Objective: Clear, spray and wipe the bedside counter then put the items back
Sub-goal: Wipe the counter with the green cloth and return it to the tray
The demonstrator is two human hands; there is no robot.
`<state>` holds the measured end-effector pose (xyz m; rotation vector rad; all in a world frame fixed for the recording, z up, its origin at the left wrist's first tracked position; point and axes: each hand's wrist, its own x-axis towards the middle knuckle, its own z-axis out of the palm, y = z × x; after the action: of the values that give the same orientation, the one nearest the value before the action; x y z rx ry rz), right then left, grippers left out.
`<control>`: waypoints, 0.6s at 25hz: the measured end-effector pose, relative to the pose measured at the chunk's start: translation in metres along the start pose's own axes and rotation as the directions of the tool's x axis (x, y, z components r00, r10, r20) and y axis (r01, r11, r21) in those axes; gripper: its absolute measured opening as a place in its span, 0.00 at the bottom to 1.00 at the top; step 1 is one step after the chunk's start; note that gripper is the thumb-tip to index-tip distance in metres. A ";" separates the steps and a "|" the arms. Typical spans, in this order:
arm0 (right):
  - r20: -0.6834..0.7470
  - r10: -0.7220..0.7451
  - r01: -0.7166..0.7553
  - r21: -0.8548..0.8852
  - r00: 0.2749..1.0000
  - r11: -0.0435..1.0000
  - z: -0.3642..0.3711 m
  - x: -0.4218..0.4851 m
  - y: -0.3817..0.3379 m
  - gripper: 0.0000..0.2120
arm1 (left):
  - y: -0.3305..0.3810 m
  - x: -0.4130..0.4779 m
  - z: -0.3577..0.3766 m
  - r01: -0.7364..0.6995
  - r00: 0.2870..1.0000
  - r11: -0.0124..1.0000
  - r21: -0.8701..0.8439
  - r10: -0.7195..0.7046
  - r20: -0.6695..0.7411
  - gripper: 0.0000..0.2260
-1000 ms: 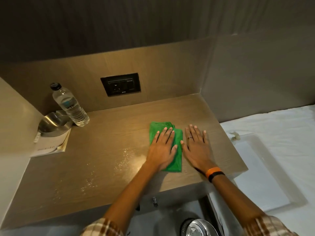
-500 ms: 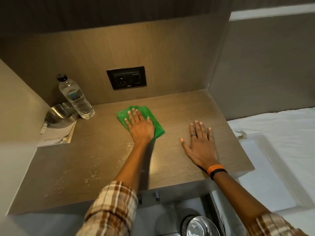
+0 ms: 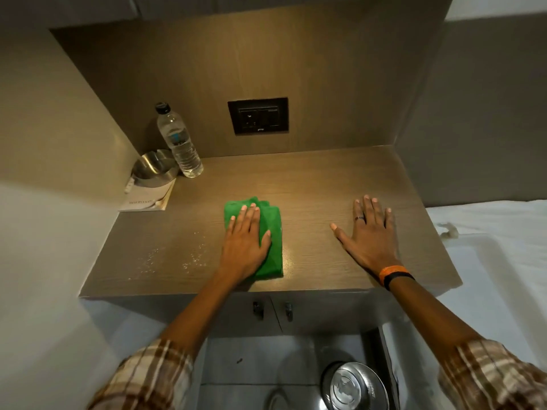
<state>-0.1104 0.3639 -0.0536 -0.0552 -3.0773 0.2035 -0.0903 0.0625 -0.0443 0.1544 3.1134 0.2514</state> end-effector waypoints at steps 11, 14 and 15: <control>-0.028 -0.175 0.172 0.389 0.984 0.905 -0.014 -0.032 -0.153 0.25 | -0.021 -0.029 -0.007 -0.169 0.984 0.986 -0.012 0.169 0.055 0.31; 0.050 -0.180 0.152 0.344 0.982 0.927 0.009 -0.055 -0.234 0.26 | -0.062 -0.028 -0.018 -0.218 0.976 0.973 0.077 0.215 0.044 0.30; 0.038 -0.151 0.138 0.238 0.988 0.961 0.014 -0.056 -0.243 0.27 | -0.082 -0.029 -0.023 -0.176 0.984 0.983 0.059 0.176 0.005 0.29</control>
<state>-0.0632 0.1187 -0.0387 0.1881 -3.0696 0.5676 -0.0699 -0.0248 -0.0349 0.4323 3.1106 0.1612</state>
